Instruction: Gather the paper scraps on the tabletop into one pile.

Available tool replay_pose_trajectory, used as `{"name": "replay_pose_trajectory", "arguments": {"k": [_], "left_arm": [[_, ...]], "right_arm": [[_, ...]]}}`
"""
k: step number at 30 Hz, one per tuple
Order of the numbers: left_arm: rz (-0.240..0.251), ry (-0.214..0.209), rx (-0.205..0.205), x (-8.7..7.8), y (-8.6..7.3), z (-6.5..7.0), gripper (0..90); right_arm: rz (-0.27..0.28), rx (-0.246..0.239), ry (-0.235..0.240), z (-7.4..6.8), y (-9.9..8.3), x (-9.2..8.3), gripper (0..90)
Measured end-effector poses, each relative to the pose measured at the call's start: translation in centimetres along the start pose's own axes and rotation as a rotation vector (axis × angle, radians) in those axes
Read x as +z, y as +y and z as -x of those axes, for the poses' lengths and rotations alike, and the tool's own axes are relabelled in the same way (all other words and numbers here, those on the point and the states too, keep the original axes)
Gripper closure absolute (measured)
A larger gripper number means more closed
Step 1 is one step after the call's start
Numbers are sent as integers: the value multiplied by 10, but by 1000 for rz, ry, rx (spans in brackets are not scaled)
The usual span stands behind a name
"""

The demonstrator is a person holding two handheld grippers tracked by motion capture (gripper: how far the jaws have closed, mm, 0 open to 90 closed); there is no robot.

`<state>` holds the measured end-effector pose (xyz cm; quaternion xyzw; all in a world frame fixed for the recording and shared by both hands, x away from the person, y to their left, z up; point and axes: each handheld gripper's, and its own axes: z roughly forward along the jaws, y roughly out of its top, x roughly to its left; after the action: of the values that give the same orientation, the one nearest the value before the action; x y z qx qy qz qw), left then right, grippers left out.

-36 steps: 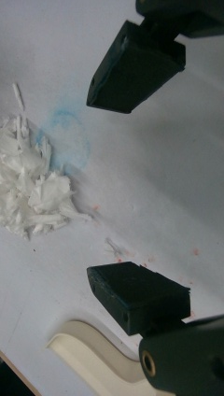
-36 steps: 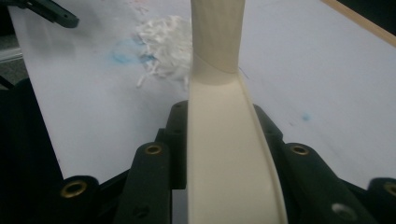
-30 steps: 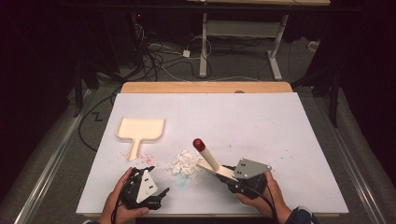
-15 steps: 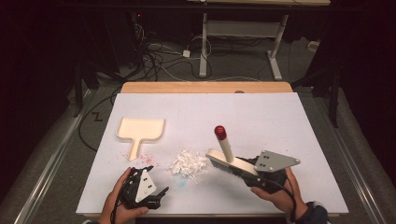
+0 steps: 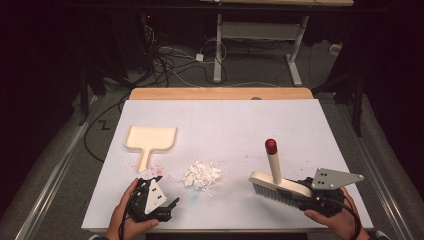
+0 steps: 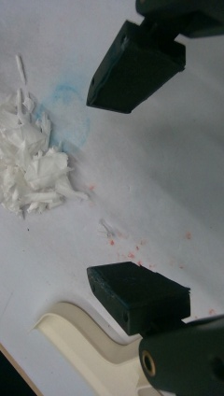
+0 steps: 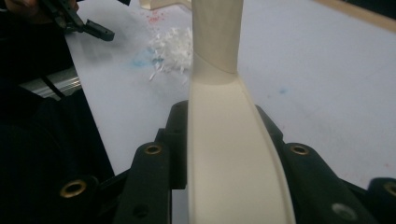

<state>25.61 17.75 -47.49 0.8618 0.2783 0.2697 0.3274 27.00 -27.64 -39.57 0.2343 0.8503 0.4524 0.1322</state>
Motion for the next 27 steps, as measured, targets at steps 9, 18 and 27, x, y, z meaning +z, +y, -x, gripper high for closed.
{"name": "replay_pose_trajectory", "arguments": {"k": [9, 18, 27], "left_arm": [[-12, -8, 7, 2, 0, 0, 159], [-38, 3, 35, 3, 1, 2, 158], [-52, 11, 52, 3, 1, 5, 158]], "right_arm": [[-81, 87, 16, 30, -15, 6, 675], [-120, 105, 39, 73, -14, 21, 662], [-182, 82, 29, 99, -11, 34, 601]]}}
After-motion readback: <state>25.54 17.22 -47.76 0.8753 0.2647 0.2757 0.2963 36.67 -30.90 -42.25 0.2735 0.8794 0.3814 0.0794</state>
